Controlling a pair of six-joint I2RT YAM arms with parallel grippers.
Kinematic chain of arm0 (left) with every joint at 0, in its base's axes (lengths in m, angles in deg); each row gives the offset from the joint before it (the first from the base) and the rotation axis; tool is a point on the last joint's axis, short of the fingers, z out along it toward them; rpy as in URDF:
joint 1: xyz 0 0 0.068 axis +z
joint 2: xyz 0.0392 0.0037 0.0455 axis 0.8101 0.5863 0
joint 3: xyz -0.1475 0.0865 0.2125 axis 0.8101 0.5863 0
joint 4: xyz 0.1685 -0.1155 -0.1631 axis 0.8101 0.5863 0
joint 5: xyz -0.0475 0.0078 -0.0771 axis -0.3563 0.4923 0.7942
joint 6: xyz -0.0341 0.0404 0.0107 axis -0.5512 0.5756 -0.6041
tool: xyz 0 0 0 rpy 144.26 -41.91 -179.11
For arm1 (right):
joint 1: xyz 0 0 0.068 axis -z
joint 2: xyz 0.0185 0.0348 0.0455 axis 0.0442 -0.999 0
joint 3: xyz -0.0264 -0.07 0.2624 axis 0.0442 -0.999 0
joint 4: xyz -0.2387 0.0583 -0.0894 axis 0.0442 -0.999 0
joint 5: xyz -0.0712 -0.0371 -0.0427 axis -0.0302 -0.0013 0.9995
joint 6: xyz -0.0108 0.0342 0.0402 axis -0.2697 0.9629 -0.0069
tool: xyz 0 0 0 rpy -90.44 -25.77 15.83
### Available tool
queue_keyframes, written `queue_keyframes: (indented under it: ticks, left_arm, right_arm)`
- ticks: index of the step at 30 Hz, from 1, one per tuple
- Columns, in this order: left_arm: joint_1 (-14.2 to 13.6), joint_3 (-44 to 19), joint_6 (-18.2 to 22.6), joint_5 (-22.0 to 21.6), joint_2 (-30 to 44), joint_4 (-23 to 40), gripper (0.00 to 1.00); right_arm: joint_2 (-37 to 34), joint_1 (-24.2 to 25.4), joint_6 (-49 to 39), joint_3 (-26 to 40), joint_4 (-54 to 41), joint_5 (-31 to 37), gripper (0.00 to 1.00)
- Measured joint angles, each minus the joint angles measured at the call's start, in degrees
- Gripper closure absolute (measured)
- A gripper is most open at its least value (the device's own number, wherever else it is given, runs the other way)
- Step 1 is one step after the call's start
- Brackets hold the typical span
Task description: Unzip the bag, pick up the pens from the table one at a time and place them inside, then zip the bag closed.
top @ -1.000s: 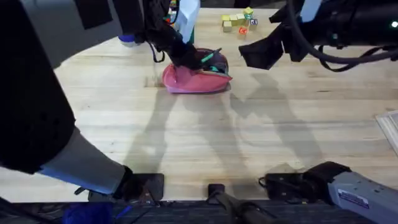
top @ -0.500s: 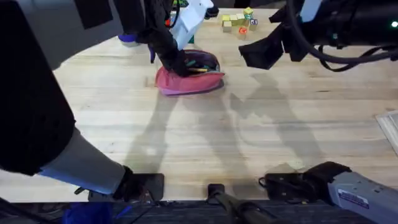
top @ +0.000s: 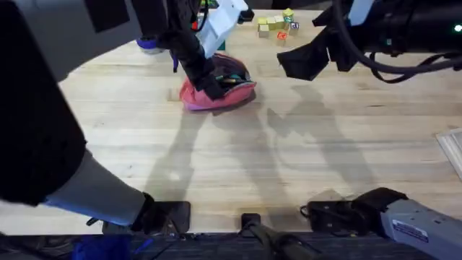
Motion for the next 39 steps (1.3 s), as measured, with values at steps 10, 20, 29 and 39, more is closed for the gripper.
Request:
queue_keyframes:
  ticks: [10,20,29,39]
  left_arm:
    - [2.25,-2.64,-0.03,0.36,-15.10,3.82,0.008]
    - [15.09,-2.91,11.19,10.25,-20.23,15.12,0.006]
    - [27.54,-2.91,16.50,14.00,-20.23,15.76,0.007]
    - [31.00,-1.65,22.86,18.60,-20.25,18.28,0.006]
  right_arm:
    - [0.00,0.00,0.00,0.00,-0.02,0.00,0.005]
    - [0.00,0.00,0.02,0.00,-0.02,0.00,0.004]
    - [0.00,0.00,0.02,0.00,-0.04,0.00,0.005]
    - [0.00,-0.22,1.22,0.00,0.00,-0.44,0.005]
